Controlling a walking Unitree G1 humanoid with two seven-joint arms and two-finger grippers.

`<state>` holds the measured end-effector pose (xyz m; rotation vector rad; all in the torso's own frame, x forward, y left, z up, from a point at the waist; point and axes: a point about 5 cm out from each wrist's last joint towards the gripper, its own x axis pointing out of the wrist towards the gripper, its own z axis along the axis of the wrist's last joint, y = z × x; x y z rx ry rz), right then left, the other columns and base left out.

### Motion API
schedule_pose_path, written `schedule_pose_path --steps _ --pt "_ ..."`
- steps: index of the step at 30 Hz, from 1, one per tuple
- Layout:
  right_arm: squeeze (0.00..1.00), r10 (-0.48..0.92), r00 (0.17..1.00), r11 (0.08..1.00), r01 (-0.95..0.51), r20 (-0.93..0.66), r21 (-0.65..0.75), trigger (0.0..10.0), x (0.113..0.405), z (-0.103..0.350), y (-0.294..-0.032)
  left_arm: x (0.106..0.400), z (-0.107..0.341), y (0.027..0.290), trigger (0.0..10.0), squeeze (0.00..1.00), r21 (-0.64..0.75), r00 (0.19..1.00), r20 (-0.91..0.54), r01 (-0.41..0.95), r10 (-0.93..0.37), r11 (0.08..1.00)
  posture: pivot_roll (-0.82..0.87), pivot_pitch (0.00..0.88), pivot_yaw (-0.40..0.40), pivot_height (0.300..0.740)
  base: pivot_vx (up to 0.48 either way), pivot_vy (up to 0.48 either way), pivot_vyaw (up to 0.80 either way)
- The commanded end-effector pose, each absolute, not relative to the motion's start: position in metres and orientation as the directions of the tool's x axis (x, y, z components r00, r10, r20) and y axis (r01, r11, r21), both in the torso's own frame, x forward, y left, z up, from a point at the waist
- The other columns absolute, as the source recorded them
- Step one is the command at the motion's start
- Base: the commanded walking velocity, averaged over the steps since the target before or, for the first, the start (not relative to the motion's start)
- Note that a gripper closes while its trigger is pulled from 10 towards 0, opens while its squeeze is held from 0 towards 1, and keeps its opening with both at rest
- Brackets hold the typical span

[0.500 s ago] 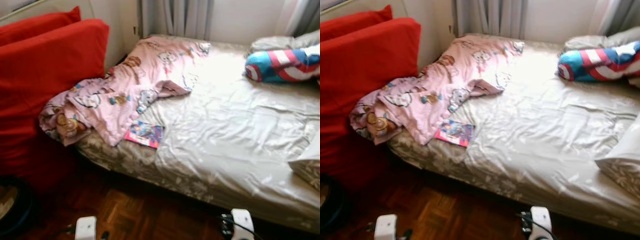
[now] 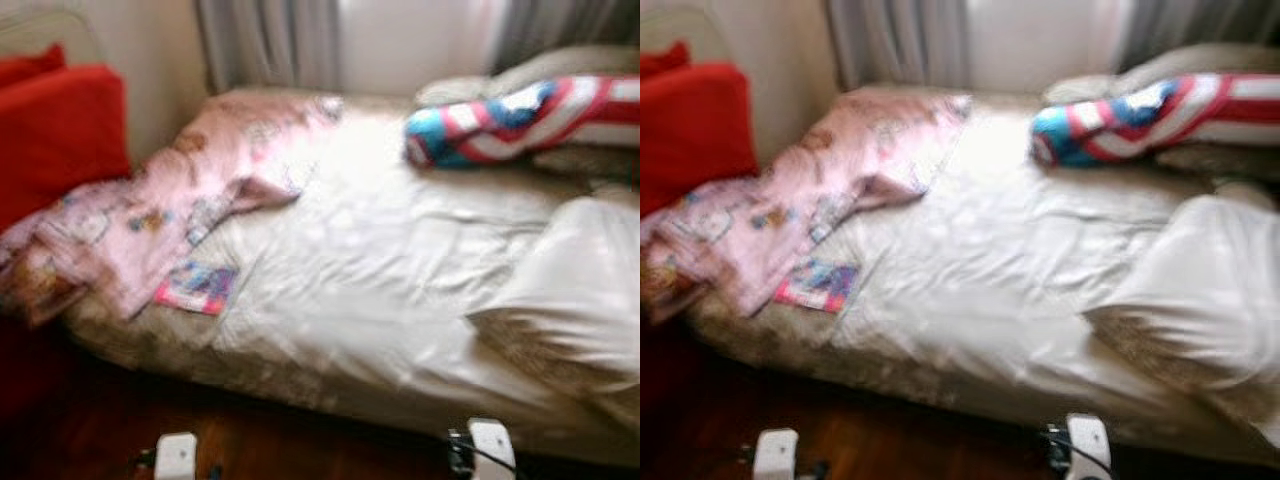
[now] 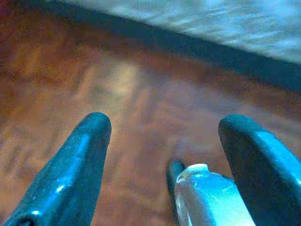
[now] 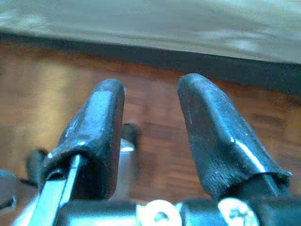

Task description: Clean up the room

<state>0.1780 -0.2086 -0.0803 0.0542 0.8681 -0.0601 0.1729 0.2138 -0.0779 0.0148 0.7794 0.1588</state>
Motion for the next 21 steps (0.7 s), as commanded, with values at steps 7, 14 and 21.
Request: schedule_pose_path --steps 7,14,21 --pt "0.0 -0.02 0.635 0.996 0.077 -0.772 0.038 10.0 0.1765 -0.0825 -0.2021 0.1671 -0.0793 0.2219 10.0 0.0 0.089 0.684 -0.712 -0.137 0.159 0.987 -0.05 0.036 0.022 0.74 0.0 -0.48 -0.77" --pt "0.0 -0.023 0.645 0.996 0.083 -0.764 0.04 10.0 0.1784 -0.0813 -0.2023 0.1679 -0.0792 0.2218 10.0 0.0 0.088 0.68 -0.715 -0.143 0.162 0.986 -0.05 0.056 0.019 0.74 0.0 -0.48 -0.55" --pt "0.0 -0.023 0.653 0.996 0.085 -0.757 0.042 10.0 0.18 -0.0804 -0.2023 0.1664 -0.0805 0.2202 10.0 0.0 0.076 0.673 -0.72 -0.163 0.168 0.984 -0.05 0.067 0.016 0.74 0.0 -0.192 0.0"
